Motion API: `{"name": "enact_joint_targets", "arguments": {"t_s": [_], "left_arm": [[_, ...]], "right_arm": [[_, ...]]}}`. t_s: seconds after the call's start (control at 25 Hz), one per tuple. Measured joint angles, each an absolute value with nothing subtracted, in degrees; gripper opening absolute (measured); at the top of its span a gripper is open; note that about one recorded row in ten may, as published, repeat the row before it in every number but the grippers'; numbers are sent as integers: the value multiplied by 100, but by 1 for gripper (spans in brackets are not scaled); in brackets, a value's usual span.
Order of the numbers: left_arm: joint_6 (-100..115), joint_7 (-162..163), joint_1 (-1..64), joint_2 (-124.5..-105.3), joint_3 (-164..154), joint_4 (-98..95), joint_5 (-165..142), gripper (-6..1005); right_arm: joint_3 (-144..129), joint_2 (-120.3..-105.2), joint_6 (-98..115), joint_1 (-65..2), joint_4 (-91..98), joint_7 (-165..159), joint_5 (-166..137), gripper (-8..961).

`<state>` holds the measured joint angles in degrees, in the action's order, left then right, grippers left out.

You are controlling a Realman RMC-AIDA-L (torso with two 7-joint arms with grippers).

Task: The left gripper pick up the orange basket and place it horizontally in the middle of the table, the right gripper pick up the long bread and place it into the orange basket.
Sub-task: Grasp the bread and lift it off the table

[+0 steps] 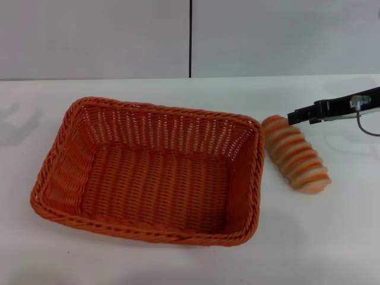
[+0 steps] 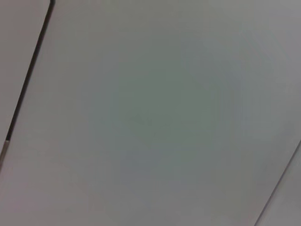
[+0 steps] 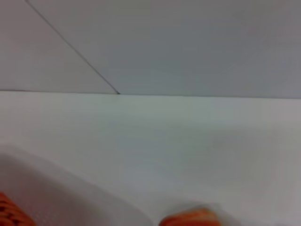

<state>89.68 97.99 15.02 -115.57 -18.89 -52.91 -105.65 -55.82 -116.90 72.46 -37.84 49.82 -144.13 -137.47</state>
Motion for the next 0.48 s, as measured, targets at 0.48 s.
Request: {"name": "enact_joint_targets", "arguments": {"t_s": [0.48], "left_arm": [[8946, 9809, 1501, -11553, -1951, -5291, -10574, 656]], "right_arm": [[-5590, -11691, 6843, -4034, 4313, -14238, -13709, 603]]}}
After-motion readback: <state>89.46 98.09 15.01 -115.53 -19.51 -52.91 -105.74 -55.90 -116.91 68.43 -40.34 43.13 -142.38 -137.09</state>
